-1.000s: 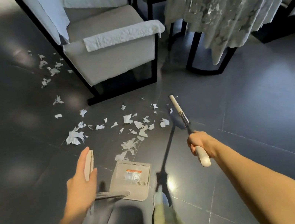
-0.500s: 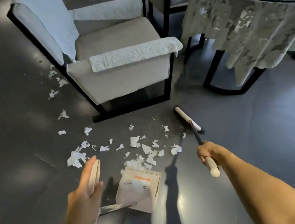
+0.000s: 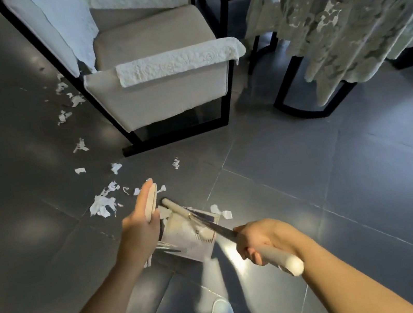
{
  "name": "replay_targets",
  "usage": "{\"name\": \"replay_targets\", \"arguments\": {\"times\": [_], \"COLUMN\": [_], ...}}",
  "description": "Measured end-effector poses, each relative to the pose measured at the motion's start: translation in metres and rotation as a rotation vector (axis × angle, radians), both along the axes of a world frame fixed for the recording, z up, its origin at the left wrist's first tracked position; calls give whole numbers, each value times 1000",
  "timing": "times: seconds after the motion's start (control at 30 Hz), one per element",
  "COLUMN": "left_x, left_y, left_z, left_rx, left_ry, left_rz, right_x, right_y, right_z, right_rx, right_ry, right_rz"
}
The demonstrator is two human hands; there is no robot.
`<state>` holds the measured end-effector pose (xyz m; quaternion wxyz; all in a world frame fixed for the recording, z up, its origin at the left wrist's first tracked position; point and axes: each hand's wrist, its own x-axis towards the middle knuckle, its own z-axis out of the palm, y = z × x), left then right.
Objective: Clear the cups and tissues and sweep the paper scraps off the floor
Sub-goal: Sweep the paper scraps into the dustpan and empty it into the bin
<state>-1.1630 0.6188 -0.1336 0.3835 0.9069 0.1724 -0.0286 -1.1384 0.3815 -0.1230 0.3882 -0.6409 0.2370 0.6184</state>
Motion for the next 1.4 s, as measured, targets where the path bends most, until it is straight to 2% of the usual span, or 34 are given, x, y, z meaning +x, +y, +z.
{"name": "replay_targets", "arguments": {"times": [0.13,0.43,0.6,0.73,0.9,1.03,1.1,1.17,1.23,1.4], "left_x": [-14,-88,-130,-156,-176,-185,-190,-194,-197,-195], "left_y": [7,35,62,99,165,226,257,289,315,358], "left_z": [9,37,53,53,34,22,20,18,16,26], "left_rx": [-113,-156,-231,-224,-61,18,44,43,24,27], "left_ry": [24,20,-13,21,7,86,106,117,103,28], "left_rz": [47,44,70,69,-41,-174,-242,-284,-314,-361], "right_x": [3,-9,-39,-72,-115,-134,-141,-146,-148,-140], "right_y": [-3,-8,1,21,75,168,218,267,308,339], "right_z": [31,44,29,13,-8,-1,3,6,3,0], "right_rx": [42,-50,-184,-260,-208,-108,-12,85,110,192], "right_ry": [98,-150,-287,-371,-290,-269,-301,-214,-202,33], "right_rz": [-40,-168,-197,-104,-187,-361,-312,-348,-470,-912]}}
